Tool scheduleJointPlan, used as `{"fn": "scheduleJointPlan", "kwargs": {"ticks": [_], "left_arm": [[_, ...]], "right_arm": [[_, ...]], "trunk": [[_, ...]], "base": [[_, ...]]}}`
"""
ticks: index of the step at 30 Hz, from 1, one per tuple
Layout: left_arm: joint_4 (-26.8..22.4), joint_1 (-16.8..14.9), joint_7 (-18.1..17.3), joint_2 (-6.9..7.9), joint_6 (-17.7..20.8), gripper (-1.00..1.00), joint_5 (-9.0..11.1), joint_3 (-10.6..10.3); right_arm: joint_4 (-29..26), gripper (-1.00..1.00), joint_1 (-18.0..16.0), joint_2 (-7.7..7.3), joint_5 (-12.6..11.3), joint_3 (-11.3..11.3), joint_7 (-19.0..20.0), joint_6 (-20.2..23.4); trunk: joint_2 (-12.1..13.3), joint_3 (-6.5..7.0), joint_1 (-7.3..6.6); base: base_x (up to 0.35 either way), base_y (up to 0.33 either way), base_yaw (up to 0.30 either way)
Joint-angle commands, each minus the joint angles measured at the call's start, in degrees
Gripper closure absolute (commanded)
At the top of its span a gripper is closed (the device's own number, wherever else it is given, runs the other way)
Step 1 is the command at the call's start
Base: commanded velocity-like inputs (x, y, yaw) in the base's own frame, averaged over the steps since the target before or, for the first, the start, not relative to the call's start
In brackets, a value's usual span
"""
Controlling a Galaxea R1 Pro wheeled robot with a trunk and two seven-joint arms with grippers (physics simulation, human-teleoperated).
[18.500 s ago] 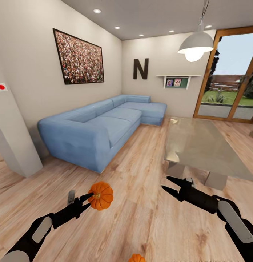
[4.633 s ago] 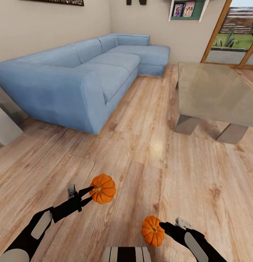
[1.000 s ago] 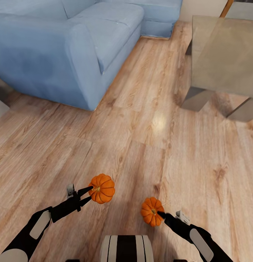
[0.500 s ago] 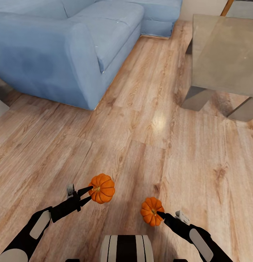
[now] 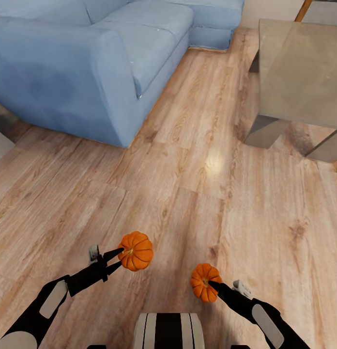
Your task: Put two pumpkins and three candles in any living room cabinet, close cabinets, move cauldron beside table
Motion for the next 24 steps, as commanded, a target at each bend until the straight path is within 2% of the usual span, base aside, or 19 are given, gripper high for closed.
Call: {"fn": "scheduleJointPlan", "kwargs": {"ticks": [1, 18, 19, 24], "left_arm": [[0.0, -0.1, 0.0, -0.02, 0.3, 1.0, 0.1, 0.0], [0.0, 0.0, 0.0, -0.19, 0.3, 1.0, 0.1, 0.0], [0.0, 0.0, 0.0, -0.19, 0.3, 1.0, 0.1, 0.0], [0.0, 0.0, 0.0, -0.25, 0.3, 1.0, 0.1, 0.0]], "right_arm": [[0.1, -1.0, 0.0, -0.03, 1.1, 0.0, -0.5, 0.0], [0.1, -1.0, 0.0, -0.03, 1.3, 0.1, -0.5, 0.0], [0.1, 1.0, 0.0, -0.03, 1.3, 0.1, -0.5, 0.2], [0.1, 1.0, 0.0, -0.03, 1.1, 0.1, -0.5, 0.5]], "trunk": [[0.0, -0.03, 0.01], [0.0, -0.03, 0.01], [0.0, -0.03, 0.01], [0.0, -0.03, 0.01]], "base": [[0.023, 0.081, 0.0], [0.008, 0.021, 0.0], [0.0, 0.0, 0.0], [0.0, 0.0, 0.0]]}}
